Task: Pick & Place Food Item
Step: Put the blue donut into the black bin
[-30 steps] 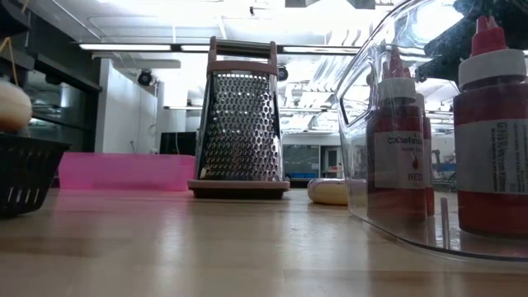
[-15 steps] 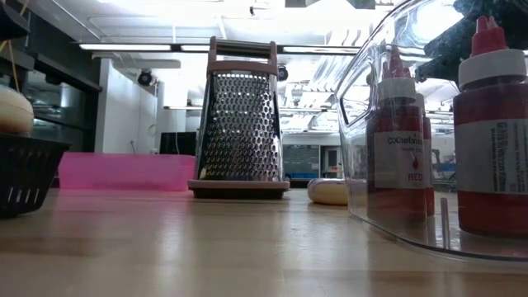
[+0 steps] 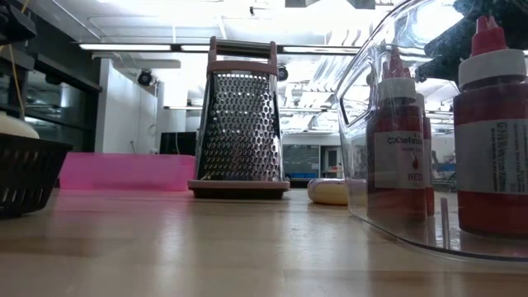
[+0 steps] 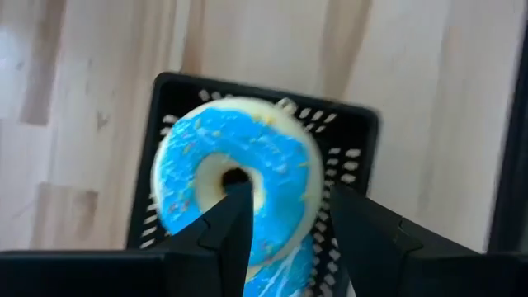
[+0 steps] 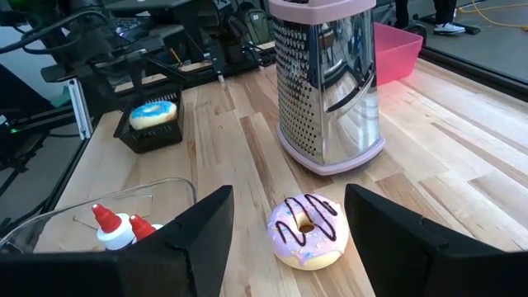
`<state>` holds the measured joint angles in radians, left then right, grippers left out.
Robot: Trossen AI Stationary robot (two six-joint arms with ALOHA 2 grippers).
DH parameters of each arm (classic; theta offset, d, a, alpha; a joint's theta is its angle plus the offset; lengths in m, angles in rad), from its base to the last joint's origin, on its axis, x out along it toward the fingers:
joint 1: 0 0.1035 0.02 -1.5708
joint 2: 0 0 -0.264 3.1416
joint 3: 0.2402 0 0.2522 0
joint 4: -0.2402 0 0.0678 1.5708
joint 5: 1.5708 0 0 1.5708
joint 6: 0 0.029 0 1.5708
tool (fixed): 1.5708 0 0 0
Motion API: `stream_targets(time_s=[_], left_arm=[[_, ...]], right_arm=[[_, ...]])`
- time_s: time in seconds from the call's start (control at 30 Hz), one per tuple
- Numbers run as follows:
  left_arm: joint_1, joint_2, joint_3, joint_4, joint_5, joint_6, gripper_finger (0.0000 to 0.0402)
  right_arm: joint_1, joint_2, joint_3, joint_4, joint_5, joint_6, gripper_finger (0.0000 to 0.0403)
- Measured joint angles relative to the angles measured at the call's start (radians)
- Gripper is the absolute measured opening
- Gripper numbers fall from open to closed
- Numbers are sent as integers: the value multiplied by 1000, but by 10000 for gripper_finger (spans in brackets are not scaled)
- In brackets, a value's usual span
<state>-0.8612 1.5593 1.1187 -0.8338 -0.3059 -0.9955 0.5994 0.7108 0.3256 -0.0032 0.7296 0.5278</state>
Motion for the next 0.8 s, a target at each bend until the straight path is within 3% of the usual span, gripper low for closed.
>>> stream_targets(time_s=[0.37,0.8], left_arm=[[0,0,0,32,46,0,155],[2,12,-10,0,21,21,155]], right_arm=[[0,0,0,0,0,0,220],[0,0,0,-1,0,0,220]])
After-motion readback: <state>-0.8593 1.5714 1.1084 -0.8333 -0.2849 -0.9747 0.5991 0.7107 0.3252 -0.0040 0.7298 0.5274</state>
